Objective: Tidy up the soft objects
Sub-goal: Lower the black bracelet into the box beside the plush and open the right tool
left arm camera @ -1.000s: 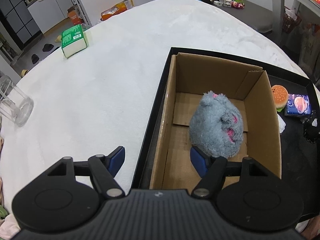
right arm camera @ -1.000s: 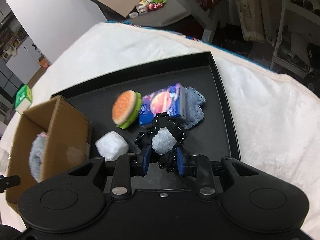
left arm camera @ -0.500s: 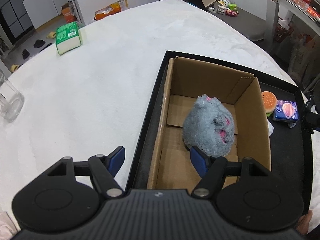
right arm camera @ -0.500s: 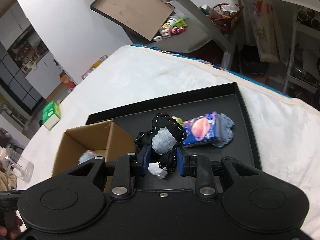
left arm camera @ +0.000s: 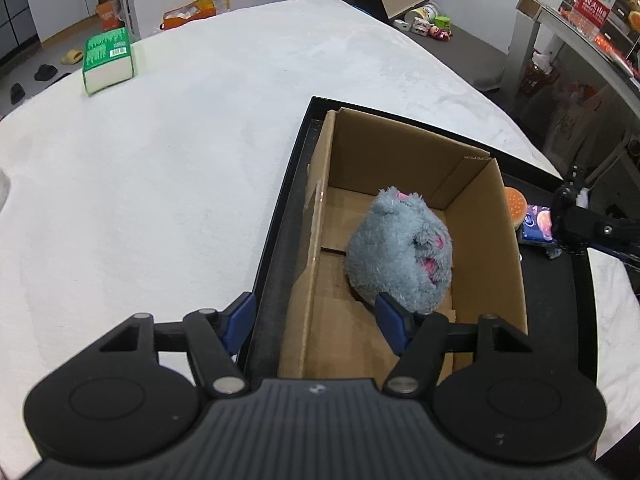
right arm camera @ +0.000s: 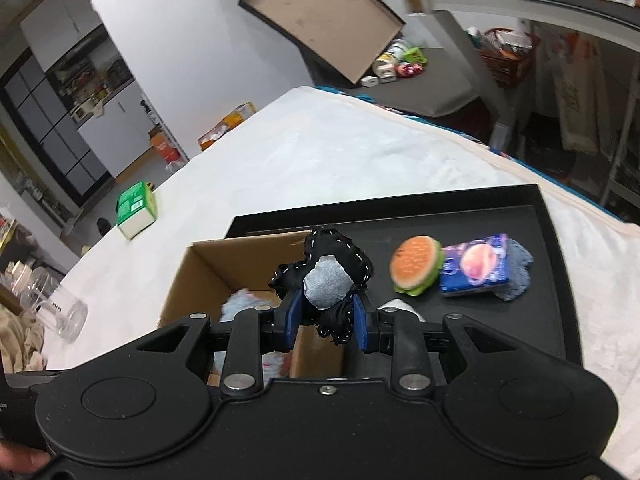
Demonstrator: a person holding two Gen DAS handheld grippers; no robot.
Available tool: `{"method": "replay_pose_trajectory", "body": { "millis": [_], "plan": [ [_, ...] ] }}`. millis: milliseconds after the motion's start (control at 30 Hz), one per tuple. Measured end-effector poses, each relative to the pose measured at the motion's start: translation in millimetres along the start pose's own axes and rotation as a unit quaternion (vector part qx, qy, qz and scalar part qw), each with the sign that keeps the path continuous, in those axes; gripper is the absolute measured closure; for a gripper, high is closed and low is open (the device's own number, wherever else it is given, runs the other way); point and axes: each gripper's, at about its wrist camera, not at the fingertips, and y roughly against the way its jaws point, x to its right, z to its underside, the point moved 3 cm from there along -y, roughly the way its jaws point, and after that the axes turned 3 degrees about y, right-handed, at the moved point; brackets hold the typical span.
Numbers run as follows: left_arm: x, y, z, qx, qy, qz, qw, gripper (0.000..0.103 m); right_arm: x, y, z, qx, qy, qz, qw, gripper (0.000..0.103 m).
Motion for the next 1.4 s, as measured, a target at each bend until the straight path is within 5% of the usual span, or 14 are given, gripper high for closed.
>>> {"method": "replay_pose_trajectory", "body": {
  "millis": [200, 500, 733, 1233, 1400],
  "plan": [
    [-9.0, -7.5, 0.3, -0.008, 0.009, 0.024, 0.9996, 0.067, -18.9, -5.0, -2.7, 0.010, 0.020, -0.002, 1.000, 0.076],
    [-22.7, -17.0, 4.7, -0.029, 0.024, 0.053, 0.9979, 0.083, -35.7, -18.4, -3.4, 0.017, 0.036, 0.005, 0.999, 0.076],
    [-28.1, -19.8, 5.9, -0.037, 0.025, 0.066, 0.9968, 0.085, -55.1, -30.5, -5.2, 0.023, 0.064, 0.004, 0.998, 0.074],
    [-33.6, -14.6, 6.1, -0.036, 0.024, 0.038, 0.9983, 0.087, -49.8, -29.7, 1.0, 0.030, 0.064, 0.038, 0.997, 0.043],
    [-31.3, -10.7, 8.0, -0.029, 0.018, 0.032, 0.9989, 0.087, -40.5, -31.3, 3.6, 0.025, 0.054, 0.048, 0.997, 0.043]
  ]
}}
